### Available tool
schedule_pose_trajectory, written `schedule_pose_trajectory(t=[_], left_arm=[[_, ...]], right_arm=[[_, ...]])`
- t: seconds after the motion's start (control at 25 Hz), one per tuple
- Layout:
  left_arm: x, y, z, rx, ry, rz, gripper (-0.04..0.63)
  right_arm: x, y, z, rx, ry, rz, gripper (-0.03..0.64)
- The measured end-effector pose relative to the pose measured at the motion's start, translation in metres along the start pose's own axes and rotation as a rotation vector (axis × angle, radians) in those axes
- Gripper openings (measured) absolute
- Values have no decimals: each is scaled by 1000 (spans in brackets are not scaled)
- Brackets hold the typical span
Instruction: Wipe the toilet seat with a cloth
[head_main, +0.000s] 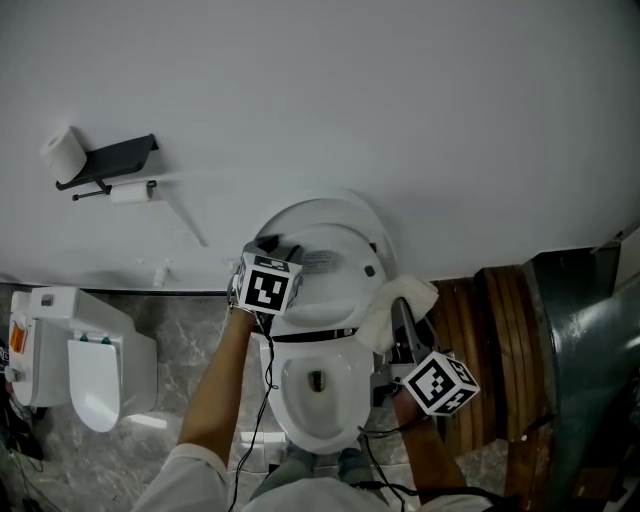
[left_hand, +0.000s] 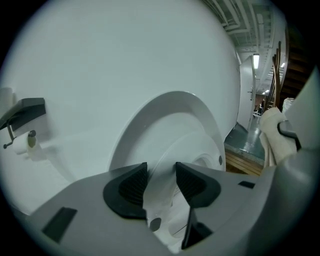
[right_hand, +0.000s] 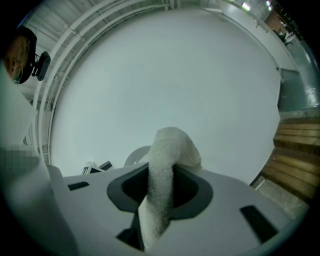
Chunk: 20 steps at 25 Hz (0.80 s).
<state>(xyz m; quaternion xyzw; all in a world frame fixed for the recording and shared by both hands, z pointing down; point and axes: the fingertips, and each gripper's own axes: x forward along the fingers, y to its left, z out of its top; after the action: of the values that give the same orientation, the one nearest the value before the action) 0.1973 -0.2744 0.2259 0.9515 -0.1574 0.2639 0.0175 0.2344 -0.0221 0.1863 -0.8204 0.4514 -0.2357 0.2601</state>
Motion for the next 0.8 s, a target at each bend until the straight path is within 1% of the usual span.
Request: schedule_pose_trajectory(t=[0.16,0.4,0.6,0.8], left_arm=[[-13,-9,-2,-19,-18,-9,198],[-39,-22,-5,-88,-56,-55,189],[-61,-32,-11,-119,-76,-82,184],[-85,-50,-23,-136,-80,-108,184]], right_arm=[[-6,4,0,2,-2,5,100],[-18,10,-9,25,-29,-2,100],[-34,11,-27,35,12,-26,100],[-53,15,-30,48,7,-14,100]])
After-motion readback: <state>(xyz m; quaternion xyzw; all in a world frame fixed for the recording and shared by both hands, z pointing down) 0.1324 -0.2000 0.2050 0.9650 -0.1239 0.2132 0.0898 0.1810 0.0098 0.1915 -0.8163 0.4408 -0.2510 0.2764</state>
